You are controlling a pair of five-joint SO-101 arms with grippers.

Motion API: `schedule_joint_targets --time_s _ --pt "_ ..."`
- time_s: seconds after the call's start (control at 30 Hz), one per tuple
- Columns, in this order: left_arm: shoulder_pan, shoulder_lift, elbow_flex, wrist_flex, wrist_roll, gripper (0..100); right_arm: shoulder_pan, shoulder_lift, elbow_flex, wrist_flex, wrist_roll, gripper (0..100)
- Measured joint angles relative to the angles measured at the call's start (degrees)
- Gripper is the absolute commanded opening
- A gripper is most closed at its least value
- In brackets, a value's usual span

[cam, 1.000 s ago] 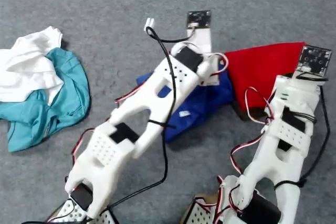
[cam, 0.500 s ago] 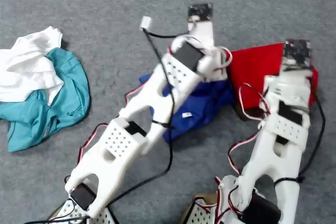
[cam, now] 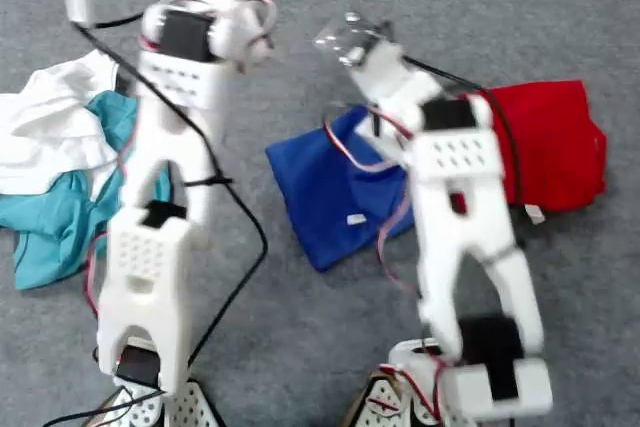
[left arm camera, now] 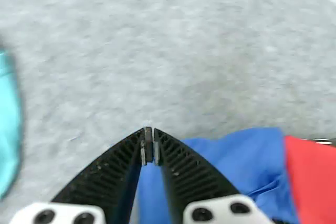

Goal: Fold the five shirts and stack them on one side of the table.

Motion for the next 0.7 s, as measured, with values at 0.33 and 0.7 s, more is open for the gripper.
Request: schedule_joint_targets --time_s 0.33,0.7 --pt "-2.99 -26.64 52.04 -9.85 -10.90 2 -5.98 34.64 -34.20 21.45 0.00 0.3" --pt "-8.44 -31.21 90.90 -35.87 -11.96 2 -0.09 49.32 -47.30 32.26 0.44 0.2"
